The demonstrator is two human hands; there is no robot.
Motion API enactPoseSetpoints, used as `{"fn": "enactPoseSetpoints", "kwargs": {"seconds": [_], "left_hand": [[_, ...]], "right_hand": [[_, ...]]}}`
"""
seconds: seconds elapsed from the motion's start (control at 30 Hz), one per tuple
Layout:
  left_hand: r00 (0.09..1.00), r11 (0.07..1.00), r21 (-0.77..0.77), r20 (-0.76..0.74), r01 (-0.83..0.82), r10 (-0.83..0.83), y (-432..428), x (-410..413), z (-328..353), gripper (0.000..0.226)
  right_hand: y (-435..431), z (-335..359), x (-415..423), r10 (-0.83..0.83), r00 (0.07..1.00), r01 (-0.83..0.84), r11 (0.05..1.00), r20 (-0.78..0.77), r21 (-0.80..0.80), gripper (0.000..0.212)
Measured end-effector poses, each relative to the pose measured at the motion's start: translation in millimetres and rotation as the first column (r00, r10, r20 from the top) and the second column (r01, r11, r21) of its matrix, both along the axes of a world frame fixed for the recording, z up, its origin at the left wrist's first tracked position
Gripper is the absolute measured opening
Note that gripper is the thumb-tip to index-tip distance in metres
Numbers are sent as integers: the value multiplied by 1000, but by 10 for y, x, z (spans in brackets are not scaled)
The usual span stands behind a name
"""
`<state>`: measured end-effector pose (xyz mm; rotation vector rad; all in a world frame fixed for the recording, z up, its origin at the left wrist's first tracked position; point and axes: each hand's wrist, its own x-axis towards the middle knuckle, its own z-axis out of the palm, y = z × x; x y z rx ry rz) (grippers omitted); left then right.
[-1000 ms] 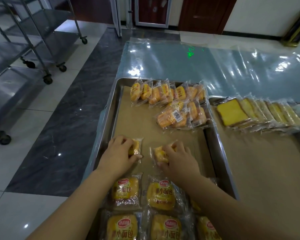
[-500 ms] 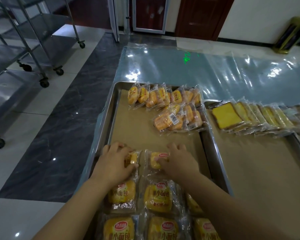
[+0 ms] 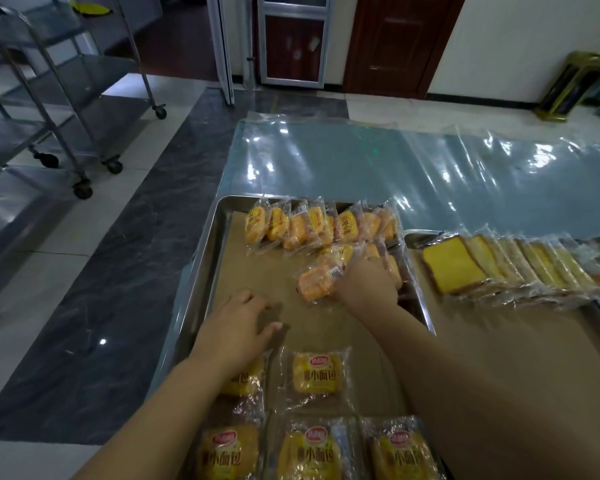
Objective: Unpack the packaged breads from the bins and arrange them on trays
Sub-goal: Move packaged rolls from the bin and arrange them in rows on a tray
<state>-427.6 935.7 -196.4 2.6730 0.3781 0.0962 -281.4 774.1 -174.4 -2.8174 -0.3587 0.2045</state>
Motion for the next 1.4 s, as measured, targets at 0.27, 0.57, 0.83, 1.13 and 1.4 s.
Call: {"fn": "enactPoseSetpoints", "kwargs": {"seconds": [0.27, 0.57, 0.83, 1.13, 1.4], "left_hand": [[1000, 999, -43, 14, -9, 10, 0, -76, -83, 36], [998, 994, -100, 28, 53, -51, -298, -186, -95, 27], [952, 948, -93, 6, 305, -305, -678, -155, -138, 37], [945, 948, 23, -89, 317, -313, -732, -195, -154, 41], [956, 960, 34, -106, 280, -275, -764, -267, -171, 40]], "right_hand": [[-185, 123, -315, 78, 992, -119, 792, 94, 598, 17], [-987, 88, -645, 135, 841, -381, 836, 523, 396, 23], [-1248, -243, -953, 470, 882, -471, 882, 43, 25, 32], [-1220, -296, -709, 357, 933, -358, 933, 45, 30, 48], [-1125, -359, -744, 323, 945, -320, 946, -54, 58, 51]]}}
